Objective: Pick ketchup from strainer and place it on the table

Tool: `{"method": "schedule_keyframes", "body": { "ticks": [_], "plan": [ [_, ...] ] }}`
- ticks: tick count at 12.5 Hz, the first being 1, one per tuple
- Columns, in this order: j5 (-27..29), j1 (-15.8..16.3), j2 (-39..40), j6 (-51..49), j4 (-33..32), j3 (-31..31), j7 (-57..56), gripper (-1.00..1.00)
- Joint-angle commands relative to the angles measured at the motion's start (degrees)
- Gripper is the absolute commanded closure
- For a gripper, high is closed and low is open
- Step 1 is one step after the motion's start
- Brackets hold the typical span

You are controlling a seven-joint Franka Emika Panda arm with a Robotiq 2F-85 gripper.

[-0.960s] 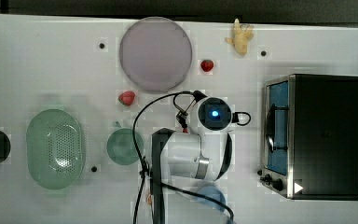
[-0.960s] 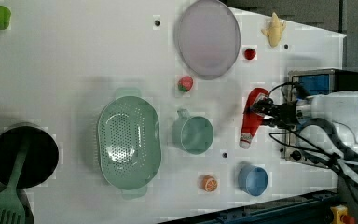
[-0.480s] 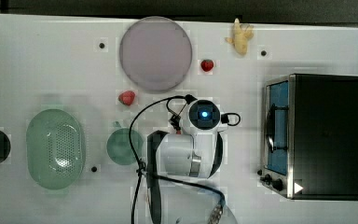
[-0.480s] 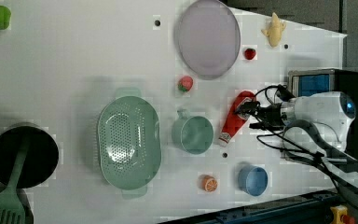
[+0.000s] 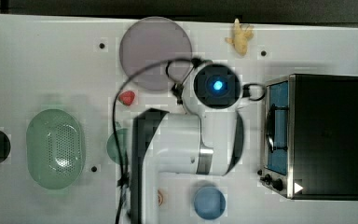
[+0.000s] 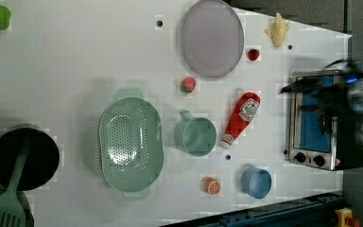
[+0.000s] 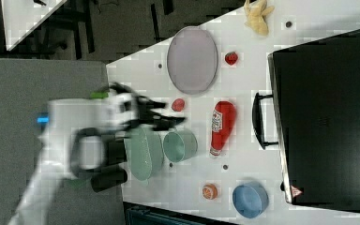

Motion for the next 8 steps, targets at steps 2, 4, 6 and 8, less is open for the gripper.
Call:
{"method": "schedule_keyframes", "body": {
  "ticks": [2, 4, 6, 8],
  "plan": [
    [0.0, 0.1, -4.8, -19.3, 13.0, -0.2, 12.9, -1.0],
    [-0.1, 0.1, -4.7, -25.8, 19.4, 0.0, 13.1, -1.0],
    [-0.5, 0.1, -4.7, -30.6, 23.4, -0.1, 13.1, -1.0],
    [-0.5, 0.1, -4.7, -31.6, 24.1, -0.1, 13.1, -1.0]
  ]
}}
